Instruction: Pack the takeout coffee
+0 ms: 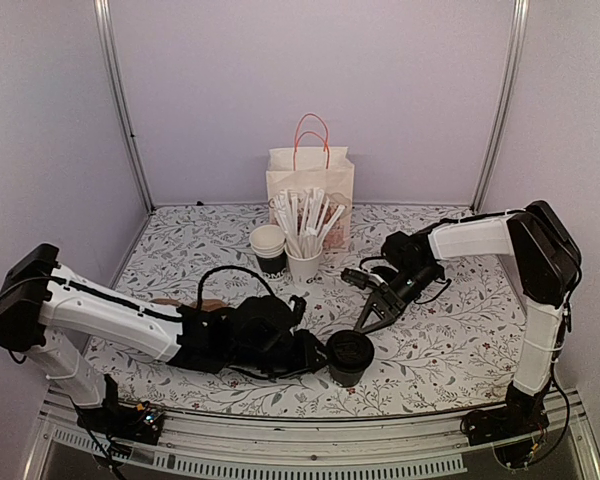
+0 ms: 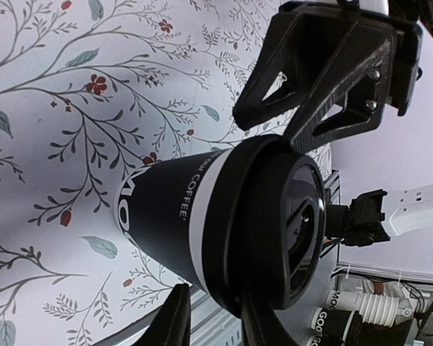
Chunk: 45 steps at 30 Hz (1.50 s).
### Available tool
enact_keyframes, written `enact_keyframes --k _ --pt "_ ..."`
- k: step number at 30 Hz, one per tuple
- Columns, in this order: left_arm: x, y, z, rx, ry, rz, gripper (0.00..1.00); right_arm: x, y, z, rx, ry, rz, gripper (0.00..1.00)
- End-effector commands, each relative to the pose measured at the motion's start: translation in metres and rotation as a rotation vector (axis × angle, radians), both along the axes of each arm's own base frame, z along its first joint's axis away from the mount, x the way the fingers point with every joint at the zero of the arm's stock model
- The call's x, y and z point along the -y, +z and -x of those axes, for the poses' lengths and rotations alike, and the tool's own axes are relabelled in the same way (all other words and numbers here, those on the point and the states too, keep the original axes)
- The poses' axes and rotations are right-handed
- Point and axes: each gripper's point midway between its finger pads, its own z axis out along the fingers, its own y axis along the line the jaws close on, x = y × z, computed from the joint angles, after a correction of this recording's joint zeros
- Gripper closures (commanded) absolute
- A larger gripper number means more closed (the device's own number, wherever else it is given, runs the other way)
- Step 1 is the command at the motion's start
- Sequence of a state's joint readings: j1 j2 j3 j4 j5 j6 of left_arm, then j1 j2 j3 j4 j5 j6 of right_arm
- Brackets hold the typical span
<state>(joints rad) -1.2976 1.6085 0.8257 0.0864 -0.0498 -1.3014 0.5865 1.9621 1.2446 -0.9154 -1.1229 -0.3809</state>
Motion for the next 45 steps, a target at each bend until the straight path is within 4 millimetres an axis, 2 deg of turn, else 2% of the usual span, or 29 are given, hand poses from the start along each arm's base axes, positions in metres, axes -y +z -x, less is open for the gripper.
enact_keyframes --k 1,5,7,13,19,25,31,35,38,41,45 --pt "-0.119 -0.144 0.072 -0.244 -0.162 -0.657 0.74 0.028 -0.097 -0.011 0.202 0.053 0.308 0.68" --pt "-0.108 -0.131 0.063 -0.197 -0.157 -0.642 0.73 0.027 -0.087 -0.01 0.216 0.055 0.285 0.68" --pt "-0.102 -0.12 0.057 -0.162 -0.157 -0.636 0.73 0.023 -0.073 -0.013 0.24 0.051 0.251 0.68" --pt "-0.078 -0.065 0.027 0.012 -0.115 -0.579 0.69 0.012 -0.023 -0.018 0.271 0.039 0.118 0.68" --pt "-0.052 -0.017 0.008 0.153 -0.082 -0.486 0.64 0.011 0.012 -0.025 0.291 0.016 0.032 0.66" --pt "-0.036 0.003 0.005 0.202 -0.08 -0.42 0.62 0.01 0.041 -0.021 0.287 0.019 -0.051 0.65" --pt "-0.036 0.011 0.003 0.225 -0.074 -0.412 0.61 0.01 0.055 -0.013 0.288 0.035 -0.109 0.64" --pt "-0.037 0.018 0.004 0.243 -0.064 -0.401 0.56 0.011 0.057 -0.011 0.312 0.05 -0.122 0.64" --pt "-0.025 0.031 0.009 0.289 -0.096 -0.337 0.48 0.013 0.053 -0.015 0.363 0.054 -0.111 0.6" --pt "-0.005 0.046 0.017 0.33 -0.147 -0.227 0.4 0.011 0.053 -0.016 0.388 0.063 -0.132 0.54" --pt "0.011 0.045 0.021 0.325 -0.178 -0.173 0.36 0.009 0.051 -0.016 0.379 0.077 -0.15 0.5"
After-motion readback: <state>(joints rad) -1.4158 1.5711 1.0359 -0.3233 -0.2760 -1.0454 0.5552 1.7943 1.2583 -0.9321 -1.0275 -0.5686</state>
